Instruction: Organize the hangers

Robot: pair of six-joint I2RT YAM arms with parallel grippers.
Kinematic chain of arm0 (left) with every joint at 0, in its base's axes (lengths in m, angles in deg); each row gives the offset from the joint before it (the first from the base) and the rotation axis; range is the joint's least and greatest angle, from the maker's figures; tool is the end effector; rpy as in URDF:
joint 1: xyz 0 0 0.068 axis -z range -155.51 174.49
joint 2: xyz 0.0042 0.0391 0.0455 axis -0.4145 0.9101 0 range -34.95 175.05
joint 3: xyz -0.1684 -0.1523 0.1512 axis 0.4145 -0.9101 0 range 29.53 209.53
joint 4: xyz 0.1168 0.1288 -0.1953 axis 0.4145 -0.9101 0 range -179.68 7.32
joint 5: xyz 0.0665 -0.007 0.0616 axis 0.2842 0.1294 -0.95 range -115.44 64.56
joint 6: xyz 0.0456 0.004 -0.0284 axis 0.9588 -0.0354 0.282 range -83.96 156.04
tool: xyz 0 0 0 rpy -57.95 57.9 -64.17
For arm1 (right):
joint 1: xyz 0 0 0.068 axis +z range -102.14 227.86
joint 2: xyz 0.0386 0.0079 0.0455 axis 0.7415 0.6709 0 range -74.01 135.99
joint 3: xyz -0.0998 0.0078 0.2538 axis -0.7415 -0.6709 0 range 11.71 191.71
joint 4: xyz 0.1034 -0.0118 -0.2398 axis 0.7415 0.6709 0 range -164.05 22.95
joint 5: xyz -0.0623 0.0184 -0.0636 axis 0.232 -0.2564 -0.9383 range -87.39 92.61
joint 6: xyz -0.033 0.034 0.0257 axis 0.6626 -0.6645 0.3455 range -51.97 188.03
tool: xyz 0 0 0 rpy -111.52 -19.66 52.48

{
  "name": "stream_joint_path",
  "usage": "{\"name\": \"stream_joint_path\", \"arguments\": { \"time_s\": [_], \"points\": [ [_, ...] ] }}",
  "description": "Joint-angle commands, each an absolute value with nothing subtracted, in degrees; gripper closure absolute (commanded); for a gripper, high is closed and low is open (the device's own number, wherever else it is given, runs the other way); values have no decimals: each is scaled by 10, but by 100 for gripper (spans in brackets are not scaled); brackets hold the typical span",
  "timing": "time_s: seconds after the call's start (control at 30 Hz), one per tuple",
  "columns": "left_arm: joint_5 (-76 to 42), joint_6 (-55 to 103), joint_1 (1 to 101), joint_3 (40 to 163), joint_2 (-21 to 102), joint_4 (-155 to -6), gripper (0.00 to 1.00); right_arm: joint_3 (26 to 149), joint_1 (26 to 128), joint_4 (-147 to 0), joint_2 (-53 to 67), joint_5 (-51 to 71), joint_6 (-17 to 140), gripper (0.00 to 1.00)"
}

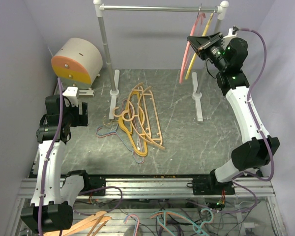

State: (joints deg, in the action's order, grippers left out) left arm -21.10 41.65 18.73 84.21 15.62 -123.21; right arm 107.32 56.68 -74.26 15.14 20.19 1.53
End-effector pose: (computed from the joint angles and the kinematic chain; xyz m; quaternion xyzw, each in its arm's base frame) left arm 0.1799 0.0154 0.3298 0.0160 0.8921 0.0110 0.4515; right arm 0.3541 0.0658 0.4772 0.2169 0.6305 0.5315 0.5224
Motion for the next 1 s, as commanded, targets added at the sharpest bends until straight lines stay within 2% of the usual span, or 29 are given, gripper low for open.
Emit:
{"name": "stream_joint_path", "arguments": {
  "time_s": [0.0, 0.3, 0.67, 0.7, 0.77, 0.8, 0.83, 0.87, 0.97],
  "points": [
    [-203, 423, 191, 843, 153, -1223, 7, 1084, 552, -792, 149, 235, -15, 100],
    [-203, 422, 193, 844, 154, -1223, 7, 1104, 523, -798, 186, 257, -64, 100],
    [-205, 422, 193, 842, 153, -1222, 7, 1033, 516, -835, 134, 247, -50, 99],
    [-206, 422, 193, 843, 153, -1222, 6, 1031, 515, -845, 131, 252, -46, 87],
    [-207, 422, 192, 843, 153, -1223, 6, 1026, 515, -863, 122, 259, -36, 51],
    [-206, 423, 192, 844, 153, -1225, 7, 1025, 516, -869, 118, 265, -28, 24],
    [-203, 425, 192, 844, 153, -1225, 7, 1025, 515, -873, 113, 271, -17, 11],
    [-201, 426, 192, 844, 153, -1226, 7, 1026, 515, -870, 108, 274, -2, 2],
    [-202, 425, 192, 845, 153, -1225, 7, 1026, 516, -833, 74, 267, 54, 0]
  ]
}}
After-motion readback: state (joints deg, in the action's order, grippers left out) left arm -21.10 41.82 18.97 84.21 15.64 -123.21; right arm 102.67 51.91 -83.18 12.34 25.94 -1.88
